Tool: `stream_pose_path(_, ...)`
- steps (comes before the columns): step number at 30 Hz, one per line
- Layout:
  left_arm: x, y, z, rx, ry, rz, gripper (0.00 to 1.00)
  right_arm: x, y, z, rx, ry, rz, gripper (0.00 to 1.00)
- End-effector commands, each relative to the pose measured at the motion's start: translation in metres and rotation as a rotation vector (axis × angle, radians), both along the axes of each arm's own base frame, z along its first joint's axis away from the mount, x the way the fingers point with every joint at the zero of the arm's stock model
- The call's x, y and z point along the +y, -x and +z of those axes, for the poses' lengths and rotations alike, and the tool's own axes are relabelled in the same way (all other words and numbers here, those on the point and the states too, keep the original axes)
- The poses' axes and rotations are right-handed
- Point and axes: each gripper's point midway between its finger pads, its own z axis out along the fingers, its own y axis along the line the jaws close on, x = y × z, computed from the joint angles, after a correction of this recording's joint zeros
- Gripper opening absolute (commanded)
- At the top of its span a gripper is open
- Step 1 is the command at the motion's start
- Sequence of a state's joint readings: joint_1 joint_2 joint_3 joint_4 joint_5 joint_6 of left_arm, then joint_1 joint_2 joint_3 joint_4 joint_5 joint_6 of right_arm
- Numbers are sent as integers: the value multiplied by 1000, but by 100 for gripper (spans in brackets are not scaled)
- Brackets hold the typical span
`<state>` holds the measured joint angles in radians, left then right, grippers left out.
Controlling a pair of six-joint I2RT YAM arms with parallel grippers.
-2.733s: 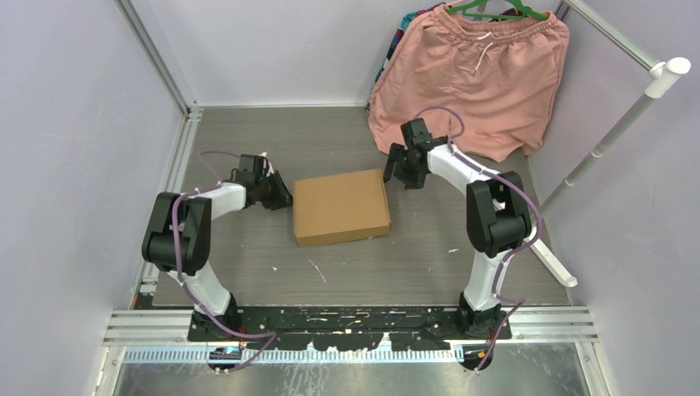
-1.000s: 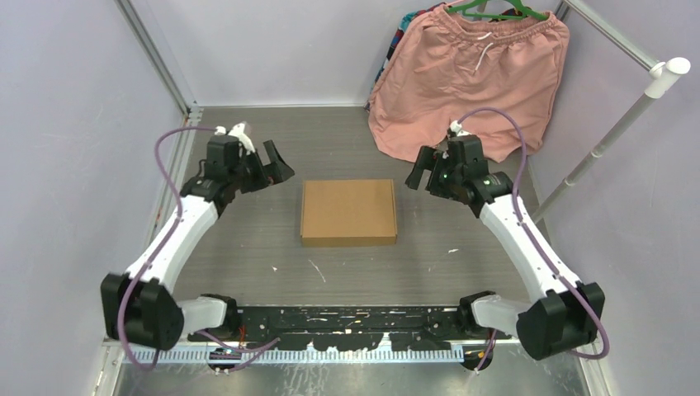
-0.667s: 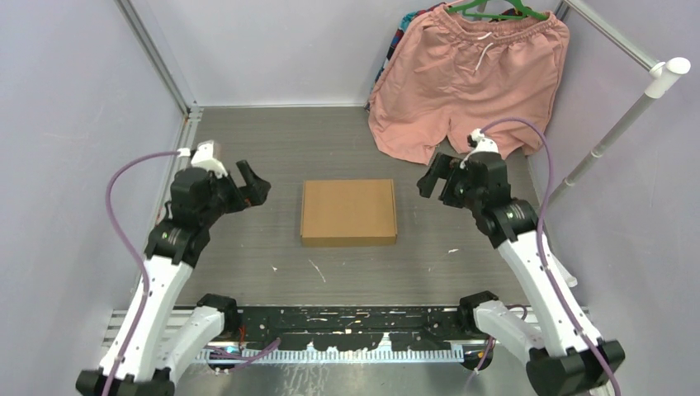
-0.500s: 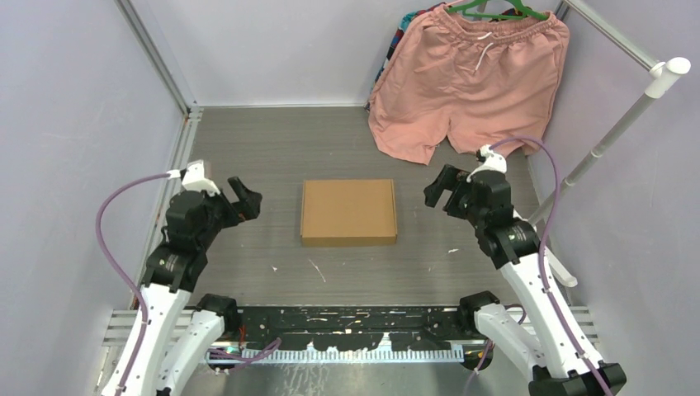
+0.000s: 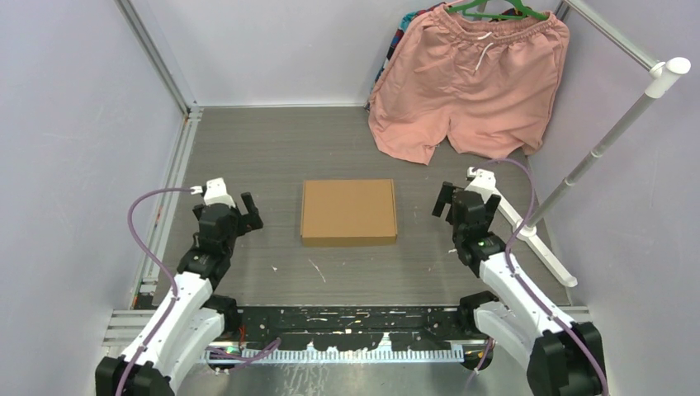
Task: Fold the paper box
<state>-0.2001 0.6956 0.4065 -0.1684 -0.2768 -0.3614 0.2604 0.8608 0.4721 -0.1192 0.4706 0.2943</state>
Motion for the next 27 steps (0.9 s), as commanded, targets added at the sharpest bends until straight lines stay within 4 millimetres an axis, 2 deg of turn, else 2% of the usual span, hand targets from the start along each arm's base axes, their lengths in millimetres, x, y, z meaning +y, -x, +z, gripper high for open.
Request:
stream_pose_path(1,28,-30,36,-221,-101,116,100,-21,-30,23,-212,115,-84,100)
stream_pose_path(7,31,-64,11,-181,-140,50,100,-32,-52,1,-246,150,-134,100)
stream_pose_path(13,27,-92,-29,-117,-152,-5,100,-37,-65,-18,-278,177,-151,100)
stream_pose_path(16,28,-107,-32,-105,-168,-8,100,-42,-62,-25,-311,184,-174,100)
stream_pose_path(19,30,-115,-40,-62,-203,-15,100,-41,-67,-29,-332,188,-166,100)
stream_pose_path(23,35,-118,-40,-128,-227,-4,100,-44,-68,-32,-316,163,-161,100)
stream_pose_path(27,32,-120,-47,-121,-210,-38,100,-42,-72,-43,-340,149,-98,100)
